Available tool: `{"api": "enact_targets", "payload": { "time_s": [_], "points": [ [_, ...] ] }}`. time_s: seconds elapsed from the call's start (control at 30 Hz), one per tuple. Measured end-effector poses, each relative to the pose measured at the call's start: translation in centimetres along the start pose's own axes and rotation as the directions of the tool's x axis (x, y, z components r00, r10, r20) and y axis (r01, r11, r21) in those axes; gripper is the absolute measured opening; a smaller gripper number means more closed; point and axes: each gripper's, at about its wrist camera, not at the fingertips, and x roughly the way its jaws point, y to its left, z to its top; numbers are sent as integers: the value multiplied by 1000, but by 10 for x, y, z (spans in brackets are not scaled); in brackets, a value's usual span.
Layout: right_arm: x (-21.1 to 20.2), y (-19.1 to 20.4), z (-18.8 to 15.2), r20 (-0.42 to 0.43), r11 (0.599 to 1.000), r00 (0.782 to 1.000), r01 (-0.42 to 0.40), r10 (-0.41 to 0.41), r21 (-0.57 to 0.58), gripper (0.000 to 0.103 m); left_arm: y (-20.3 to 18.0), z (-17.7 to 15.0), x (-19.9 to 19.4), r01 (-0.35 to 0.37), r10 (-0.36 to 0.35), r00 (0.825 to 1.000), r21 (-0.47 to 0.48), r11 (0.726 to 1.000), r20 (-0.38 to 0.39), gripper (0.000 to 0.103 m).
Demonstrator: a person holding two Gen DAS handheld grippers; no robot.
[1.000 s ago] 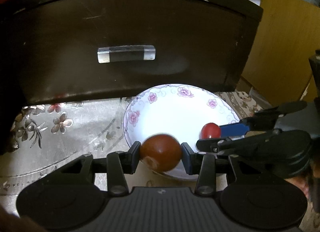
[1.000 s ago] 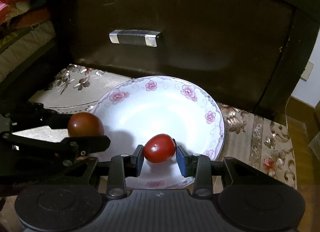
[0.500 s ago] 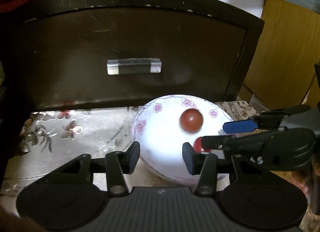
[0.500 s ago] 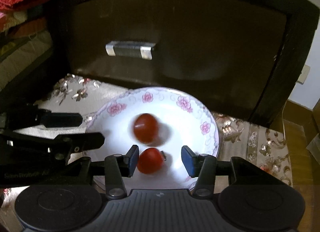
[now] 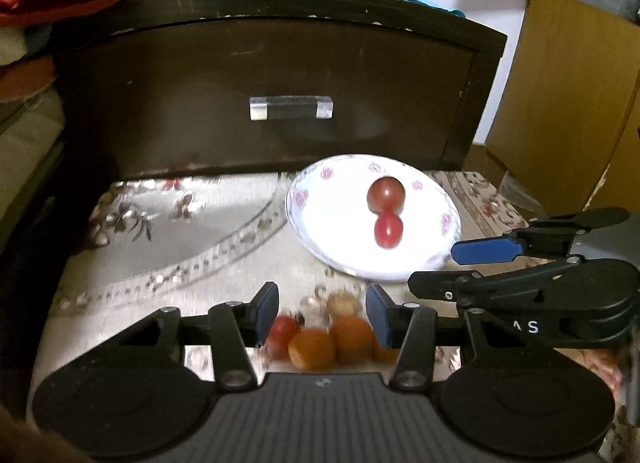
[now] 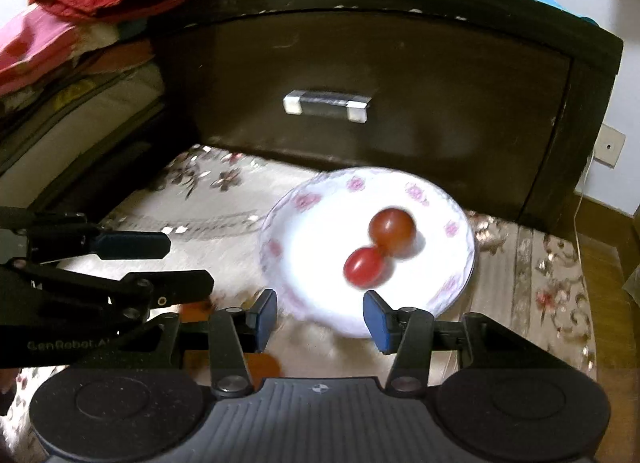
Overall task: Organize fruits
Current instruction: 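Move both tools back from the plate toward the remaining fruit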
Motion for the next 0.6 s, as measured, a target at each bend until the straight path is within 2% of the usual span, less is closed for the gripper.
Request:
{"api": "enact_targets", "payload": {
  "time_s": [0.3, 0.6],
  "points": [
    [-20, 19, -15, 3, 1000, 1000, 28, -28, 4, 45, -3, -23, -18, -17, 16, 1000, -28, 999, -10, 54],
    [-15, 25, -21, -15, 999, 999, 31, -31, -7, 45, 1, -29, -11, -22, 21, 1000, -19, 1000, -23, 54]
  ]
}}
